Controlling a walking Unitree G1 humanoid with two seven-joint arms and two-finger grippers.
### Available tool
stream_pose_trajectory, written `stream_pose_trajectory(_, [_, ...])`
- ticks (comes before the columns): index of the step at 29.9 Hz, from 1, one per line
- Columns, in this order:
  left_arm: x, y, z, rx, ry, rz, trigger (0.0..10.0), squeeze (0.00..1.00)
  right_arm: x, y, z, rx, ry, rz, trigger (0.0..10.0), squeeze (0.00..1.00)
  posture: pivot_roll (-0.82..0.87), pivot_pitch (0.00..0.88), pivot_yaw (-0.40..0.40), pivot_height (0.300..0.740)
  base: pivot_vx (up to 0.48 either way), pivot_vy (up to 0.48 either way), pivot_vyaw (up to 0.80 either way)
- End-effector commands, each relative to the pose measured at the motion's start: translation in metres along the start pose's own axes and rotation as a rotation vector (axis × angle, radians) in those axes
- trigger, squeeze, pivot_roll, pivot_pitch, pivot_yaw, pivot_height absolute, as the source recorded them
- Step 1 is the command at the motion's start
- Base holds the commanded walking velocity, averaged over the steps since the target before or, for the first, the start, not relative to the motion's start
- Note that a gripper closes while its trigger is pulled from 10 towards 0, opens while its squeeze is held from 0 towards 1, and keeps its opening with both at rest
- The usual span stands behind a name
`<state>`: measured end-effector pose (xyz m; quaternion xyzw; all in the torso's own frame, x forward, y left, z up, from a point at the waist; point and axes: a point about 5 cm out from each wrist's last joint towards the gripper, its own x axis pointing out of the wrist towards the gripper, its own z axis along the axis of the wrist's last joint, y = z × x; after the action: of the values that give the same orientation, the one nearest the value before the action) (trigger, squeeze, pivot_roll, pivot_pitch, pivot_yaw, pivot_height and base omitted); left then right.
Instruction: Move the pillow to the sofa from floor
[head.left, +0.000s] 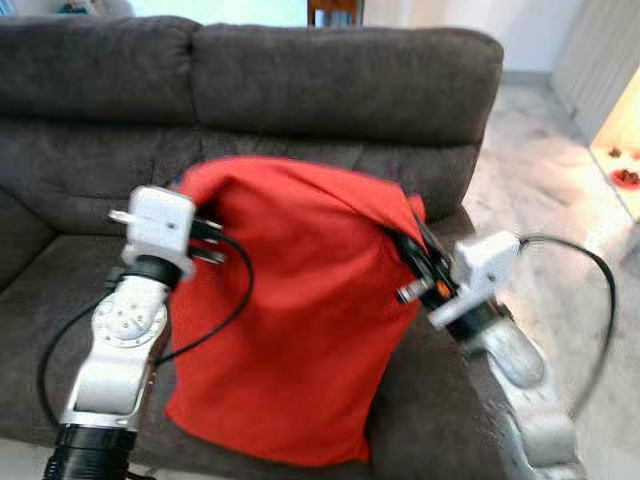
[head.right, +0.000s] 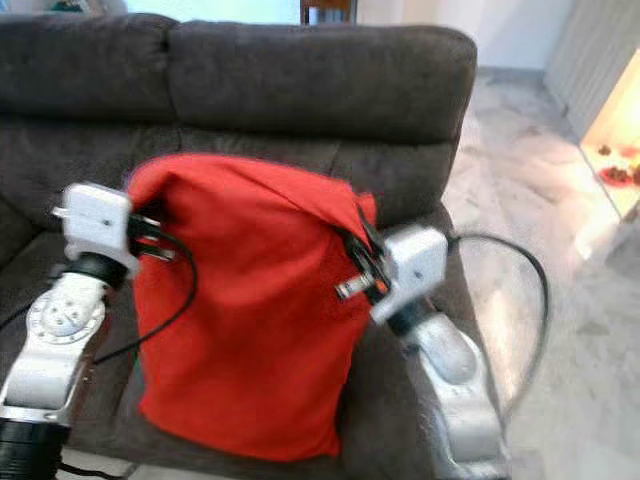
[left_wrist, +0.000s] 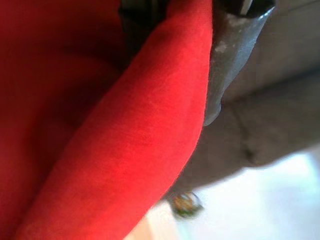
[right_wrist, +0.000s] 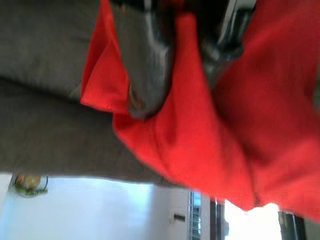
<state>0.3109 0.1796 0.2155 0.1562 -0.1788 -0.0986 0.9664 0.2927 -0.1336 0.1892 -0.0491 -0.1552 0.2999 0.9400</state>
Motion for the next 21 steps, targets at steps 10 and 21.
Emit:
stream_pose_trajectory(10, [-0.018,-0.043,-0.023,-0.027,0.136,-0.313,10.0,0.00,-0.003,0.012,-0.017,0.025,0.065,0.079,10.0,0.00,0.01,0.097,0.014,0.740,0.000,0.000,0.00])
stream_pose_trajectory(21, [-0.020,-0.045,-0.026,-0.025,0.156,-0.329,10.0,1.00,-0.008,0.012,-0.025,0.081,0.078,0.061,10.0,1.00,0.01,0.101,0.017,0.740,0.000,0.000,0.00])
